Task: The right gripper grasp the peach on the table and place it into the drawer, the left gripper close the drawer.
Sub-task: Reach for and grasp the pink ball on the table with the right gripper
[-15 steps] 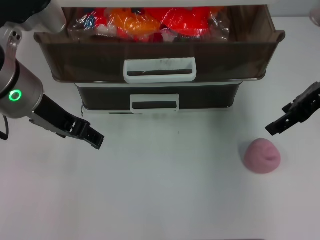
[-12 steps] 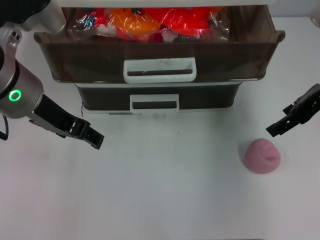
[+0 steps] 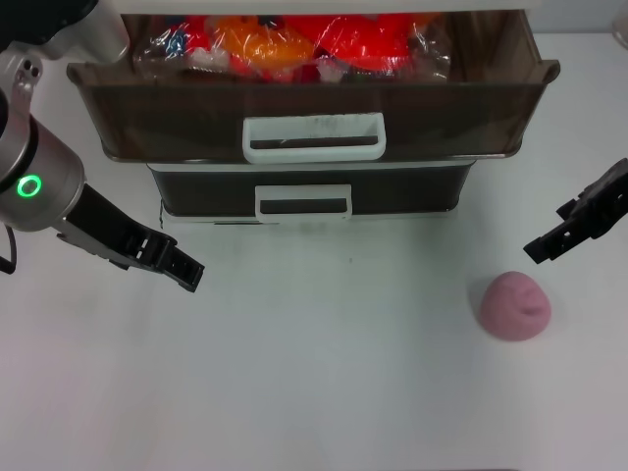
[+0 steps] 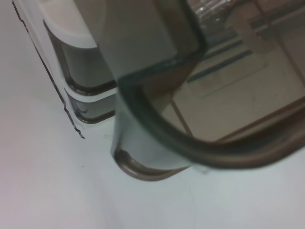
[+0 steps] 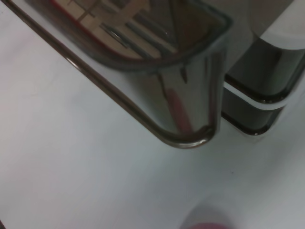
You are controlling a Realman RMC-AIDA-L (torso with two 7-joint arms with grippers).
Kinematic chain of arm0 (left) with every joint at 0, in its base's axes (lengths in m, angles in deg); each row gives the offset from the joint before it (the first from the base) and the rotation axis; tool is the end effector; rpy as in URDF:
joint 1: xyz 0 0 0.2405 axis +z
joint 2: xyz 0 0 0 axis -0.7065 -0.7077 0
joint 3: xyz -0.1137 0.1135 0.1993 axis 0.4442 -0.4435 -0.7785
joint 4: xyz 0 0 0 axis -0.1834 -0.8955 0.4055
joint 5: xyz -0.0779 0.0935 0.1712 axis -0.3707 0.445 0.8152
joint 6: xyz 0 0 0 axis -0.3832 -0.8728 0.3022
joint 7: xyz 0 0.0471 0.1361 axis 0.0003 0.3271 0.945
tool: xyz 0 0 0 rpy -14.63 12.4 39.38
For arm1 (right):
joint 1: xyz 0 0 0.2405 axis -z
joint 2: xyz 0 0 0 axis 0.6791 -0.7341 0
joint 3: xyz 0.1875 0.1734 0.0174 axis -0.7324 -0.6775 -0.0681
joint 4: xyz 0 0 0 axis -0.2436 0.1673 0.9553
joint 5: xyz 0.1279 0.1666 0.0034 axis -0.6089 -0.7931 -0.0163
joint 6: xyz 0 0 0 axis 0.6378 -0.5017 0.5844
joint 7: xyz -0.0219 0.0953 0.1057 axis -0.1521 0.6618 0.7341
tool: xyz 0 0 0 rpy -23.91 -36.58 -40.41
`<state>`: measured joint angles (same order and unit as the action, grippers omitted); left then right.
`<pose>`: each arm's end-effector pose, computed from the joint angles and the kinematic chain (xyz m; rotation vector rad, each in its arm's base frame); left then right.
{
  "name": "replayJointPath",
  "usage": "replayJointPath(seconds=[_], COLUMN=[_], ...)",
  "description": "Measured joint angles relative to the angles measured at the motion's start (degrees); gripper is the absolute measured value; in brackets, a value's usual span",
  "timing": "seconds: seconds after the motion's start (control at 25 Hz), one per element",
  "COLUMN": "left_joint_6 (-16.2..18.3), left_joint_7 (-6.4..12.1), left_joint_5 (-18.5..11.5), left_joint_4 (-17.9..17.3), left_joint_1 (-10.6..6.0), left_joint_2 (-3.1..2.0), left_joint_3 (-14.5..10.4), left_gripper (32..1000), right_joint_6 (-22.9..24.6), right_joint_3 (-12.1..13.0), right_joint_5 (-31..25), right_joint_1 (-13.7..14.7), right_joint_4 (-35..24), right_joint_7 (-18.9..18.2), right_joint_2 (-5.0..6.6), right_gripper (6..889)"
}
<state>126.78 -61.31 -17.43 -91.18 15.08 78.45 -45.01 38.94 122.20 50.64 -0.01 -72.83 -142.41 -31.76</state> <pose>-0.1573 0.3142 0.0271 -2.2957 -1.3438 0.5047 0.2318 0.3602 0.0520 -2.6851 1.0962 -0.5252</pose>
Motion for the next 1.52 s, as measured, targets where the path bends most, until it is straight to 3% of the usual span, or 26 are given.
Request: replayJointPath(seconds=[0.52,0.76,1.24,1.52], left_joint_6=[0.0,-0.1,-0.4,-0.5], left_joint_7=[0.00,0.00,0.00,0.00], left_joint_5=[0.0,-0.1,-0.1,0.0], left_joint_4=[0.0,0.0,0.4,0.5], left_joint_1=[-0.01,-0.01,0.16,0.17], left_joint_2=[0.07,0.10,0.10,0.17], left_joint_3=[0.0,0.0,-0.1,-0.1], left_gripper=[877,876,876,877], right_joint_6=[-0.2,-2.6,-13.1,-19.6], right_joint_3=[0.0,-0.8,-0.4,0.2], right_joint_5=[0.0,0.0,-0.1,-0.1], right_joint_1=[0.1,2.2,3.0,2.1], right_joint_4=[0.0,1.3,14.8,21.4], right_joint_7=[-0.1,-1.4,-4.3,-4.7], right_joint_2=[0.00,0.00,-0.14,-0.21], right_gripper=[794,785,768,759])
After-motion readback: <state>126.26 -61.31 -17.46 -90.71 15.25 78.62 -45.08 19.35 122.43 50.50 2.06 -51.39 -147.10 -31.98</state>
